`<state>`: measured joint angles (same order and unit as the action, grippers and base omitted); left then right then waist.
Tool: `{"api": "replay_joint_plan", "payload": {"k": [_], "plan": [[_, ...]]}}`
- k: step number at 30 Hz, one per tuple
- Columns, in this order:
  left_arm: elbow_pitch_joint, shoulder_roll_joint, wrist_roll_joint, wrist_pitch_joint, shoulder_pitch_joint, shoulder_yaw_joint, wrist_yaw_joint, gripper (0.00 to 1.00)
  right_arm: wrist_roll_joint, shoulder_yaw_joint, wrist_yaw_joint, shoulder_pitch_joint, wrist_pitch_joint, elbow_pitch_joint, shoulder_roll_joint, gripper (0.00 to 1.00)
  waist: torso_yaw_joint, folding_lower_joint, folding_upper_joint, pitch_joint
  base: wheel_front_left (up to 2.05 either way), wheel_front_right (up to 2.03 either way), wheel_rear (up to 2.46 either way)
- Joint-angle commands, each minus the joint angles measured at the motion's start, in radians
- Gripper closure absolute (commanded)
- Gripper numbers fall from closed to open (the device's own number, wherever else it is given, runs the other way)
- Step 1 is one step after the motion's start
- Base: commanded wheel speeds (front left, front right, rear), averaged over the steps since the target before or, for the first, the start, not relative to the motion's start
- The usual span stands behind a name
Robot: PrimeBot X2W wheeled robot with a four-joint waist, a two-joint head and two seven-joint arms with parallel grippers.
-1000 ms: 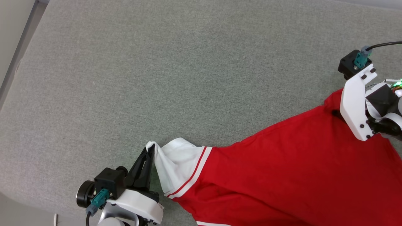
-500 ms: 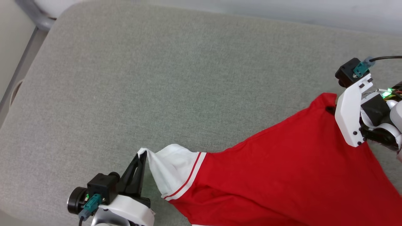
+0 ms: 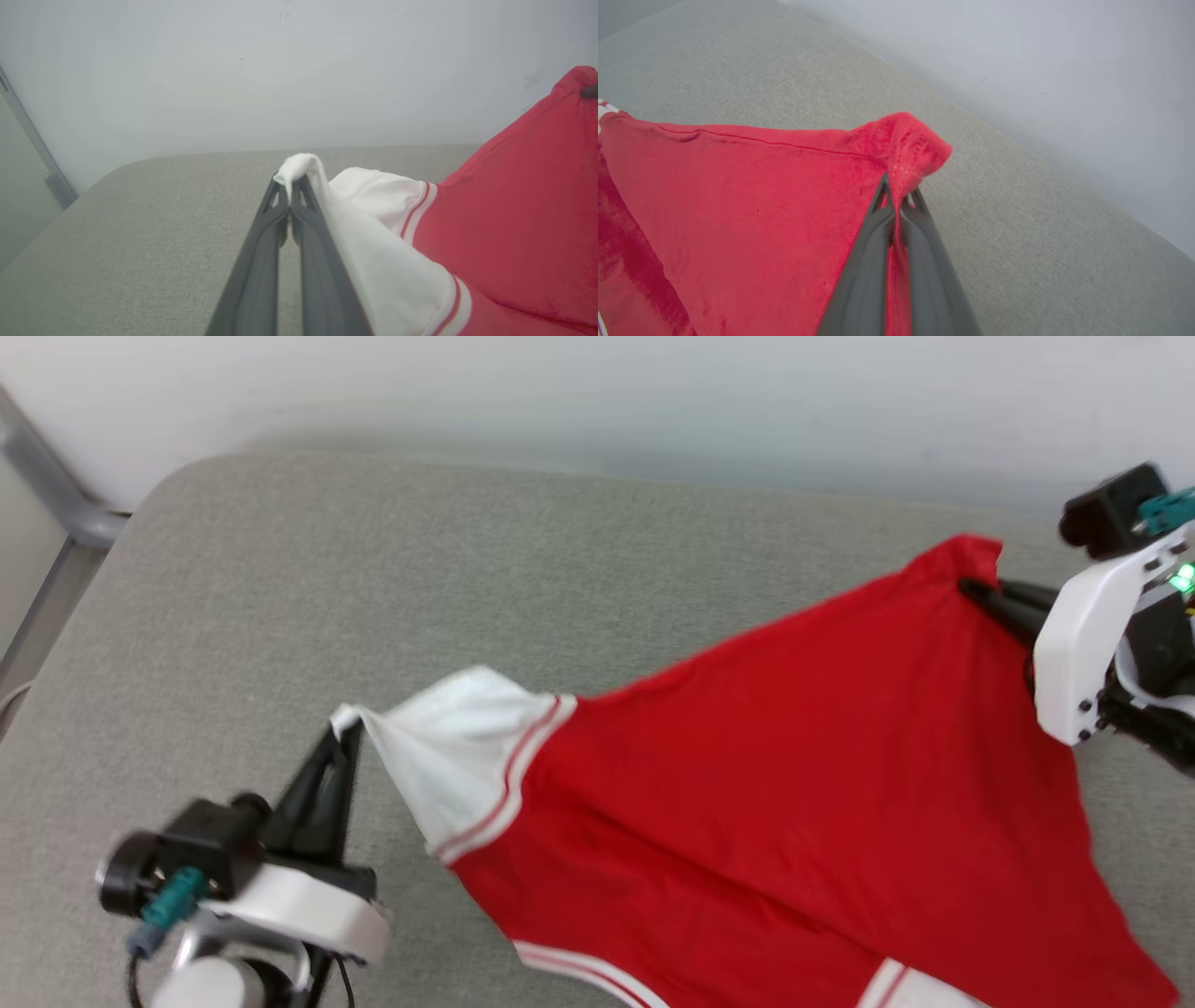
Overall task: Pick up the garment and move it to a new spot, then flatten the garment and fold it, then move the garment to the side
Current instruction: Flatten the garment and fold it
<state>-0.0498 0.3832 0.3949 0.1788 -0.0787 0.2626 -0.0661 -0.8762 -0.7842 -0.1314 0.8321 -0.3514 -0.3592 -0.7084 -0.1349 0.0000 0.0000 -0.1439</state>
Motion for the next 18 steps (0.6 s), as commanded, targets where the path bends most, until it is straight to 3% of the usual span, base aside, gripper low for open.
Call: {"api": "replay_joint_plan", "payload": {"k": [1,7,18], "plan": [[-0.017,0.013,0.006,-0.005,-0.024,-0.01,-0.003,1.0,-0.002,0.017,0.001,-0.011,0.01,0.008,-0.001,1.0,0.02,0.0,0.0,0.019,0.0,0.0,0.0],[-0.098,0.066,-0.001,-0.051,-0.148,-0.04,0.017,1.0,0.015,0.119,0.001,-0.016,0.047,0.079,-0.012,1.0,0.049,0.0,0.0,0.029,0.0,0.0,0.0],[-0.161,0.097,0.006,-0.114,-0.471,-0.054,0.072,1.0,0.085,0.35,0.001,0.009,0.073,0.186,0.018,1.0,0.083,0.0,0.0,-0.006,0.0,0.0,0.0]]}}
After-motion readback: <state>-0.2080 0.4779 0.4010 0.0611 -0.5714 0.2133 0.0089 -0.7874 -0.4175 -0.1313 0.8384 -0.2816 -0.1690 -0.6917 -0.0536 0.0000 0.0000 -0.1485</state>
